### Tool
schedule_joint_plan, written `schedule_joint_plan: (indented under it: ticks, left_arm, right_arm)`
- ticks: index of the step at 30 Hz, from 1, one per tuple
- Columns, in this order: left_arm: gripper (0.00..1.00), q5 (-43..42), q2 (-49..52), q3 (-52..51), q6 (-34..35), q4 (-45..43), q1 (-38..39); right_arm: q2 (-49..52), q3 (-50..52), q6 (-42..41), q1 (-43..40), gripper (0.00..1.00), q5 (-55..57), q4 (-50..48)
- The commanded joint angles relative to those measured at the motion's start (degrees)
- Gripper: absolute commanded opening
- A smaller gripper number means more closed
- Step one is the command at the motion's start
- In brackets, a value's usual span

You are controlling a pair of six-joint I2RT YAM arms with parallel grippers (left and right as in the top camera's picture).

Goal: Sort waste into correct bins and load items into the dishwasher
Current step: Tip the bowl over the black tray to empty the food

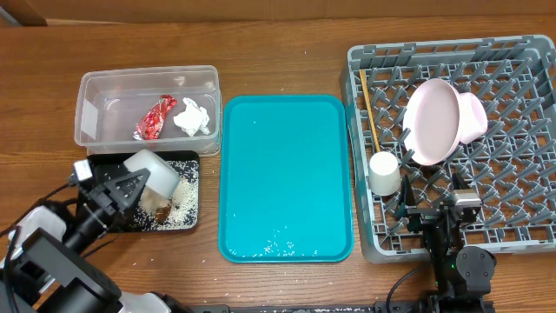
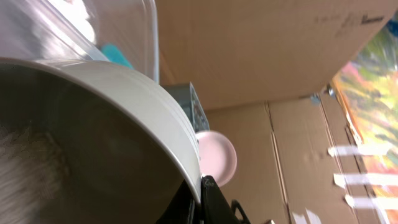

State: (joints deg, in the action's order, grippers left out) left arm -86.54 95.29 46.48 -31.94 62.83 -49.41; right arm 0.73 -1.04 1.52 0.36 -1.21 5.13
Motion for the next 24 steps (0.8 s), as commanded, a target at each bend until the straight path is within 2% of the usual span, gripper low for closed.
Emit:
schedule_joint_plan:
  ticks: [1, 7, 9, 12, 14, 16, 20, 24]
  left_arm:
    - [0.04, 0.4, -0.1, 0.0, -5.9, 1.1, -2.7]
    - [0.04, 2.1, -0.2, 0.0, -13.9, 3.0, -3.2]
    - [0.04, 2.5, -0.2, 0.0, -14.7, 4.6, -3.2]
    - [0.04, 2.9, -0.1, 0.0, -22.7, 6.3, -3.2]
    - [0.04, 1.2, -0.3, 0.1, -20.6, 8.2, -3.0]
    - [0.04, 1.0, -0.6, 0.6, -23.1, 13.1, -2.8]
    - [0.04, 1.9, -3.2, 4.6, -46.1, 33.0, 1.2]
    - [0.04, 2.1, -6.3, 11.2, -42.5, 34.1, 11.0]
  right_arm:
    - [-0.4, 0.6, 0.0, -0.4, 1.0, 0.0, -0.4]
    - [-0.4, 0.6, 0.0, -0.4, 1.0, 0.0, -0.4]
    - [-0.4, 0.6, 0.0, -0.4, 1.0, 0.0, -0.4]
    - [-0.4, 0.6, 0.0, -0.4, 1.0, 0.0, -0.4]
    - [-0.4, 0.6, 0.0, -0.4, 1.0, 0.0, -0.4]
    - [-0.4, 0.6, 0.0, -0.4, 1.0, 0.0, -0.4]
    - [-0.4, 0.6, 0.0, -0.4, 1.0, 0.0, -0.4]
    - [-0.4, 0.6, 0.0, -0.4, 1.0, 0.0, -0.4]
